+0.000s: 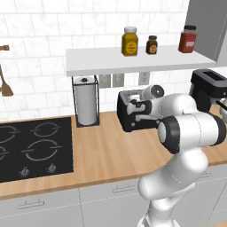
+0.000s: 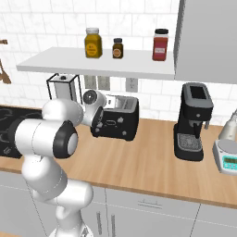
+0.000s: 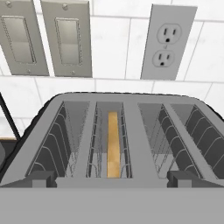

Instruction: Start the toaster. Once the lever pops up, take the bread to the plate on the dining counter.

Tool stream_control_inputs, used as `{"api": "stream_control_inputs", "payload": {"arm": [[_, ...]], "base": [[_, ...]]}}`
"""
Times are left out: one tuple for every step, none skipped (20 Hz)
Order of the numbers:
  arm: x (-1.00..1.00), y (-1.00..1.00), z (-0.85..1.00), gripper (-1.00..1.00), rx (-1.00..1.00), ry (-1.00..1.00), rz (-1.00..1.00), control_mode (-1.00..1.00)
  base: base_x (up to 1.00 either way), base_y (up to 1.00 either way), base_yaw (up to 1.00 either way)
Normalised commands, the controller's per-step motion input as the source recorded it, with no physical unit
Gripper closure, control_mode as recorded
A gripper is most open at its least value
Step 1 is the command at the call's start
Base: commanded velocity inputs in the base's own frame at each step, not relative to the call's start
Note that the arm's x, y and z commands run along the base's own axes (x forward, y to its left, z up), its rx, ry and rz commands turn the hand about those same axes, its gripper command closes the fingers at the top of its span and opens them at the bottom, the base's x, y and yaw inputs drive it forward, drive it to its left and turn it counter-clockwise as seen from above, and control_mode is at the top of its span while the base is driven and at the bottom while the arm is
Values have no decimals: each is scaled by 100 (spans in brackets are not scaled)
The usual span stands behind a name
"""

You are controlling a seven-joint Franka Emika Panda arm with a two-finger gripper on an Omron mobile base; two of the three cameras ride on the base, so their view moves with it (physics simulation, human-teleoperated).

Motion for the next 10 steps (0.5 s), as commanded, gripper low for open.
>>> {"api": "stream_control_inputs", "payload": {"arm": [[0,0,0,-100,0,0,0,-100],[0,0,0,-100,0,0,0,-100],[0,0,0,-100,0,0,0,-100],[0,0,0,-100,0,0,0,-100],[0,0,0,-100,0,0,0,-100],[0,0,0,-100,0,0,0,-100],[0,0,0,-100,0,0,0,-100],[0,0,0,-100,0,0,0,-100],[0,0,0,-100,0,0,0,-100],[0,0,0,-100,0,0,0,-100]], "base": [[0,0,0],[0,0,0],[0,0,0],[0,0,0],[0,0,0],[0,0,0],[0,0,0],[0,0,0],[0,0,0],[0,0,0]]}}
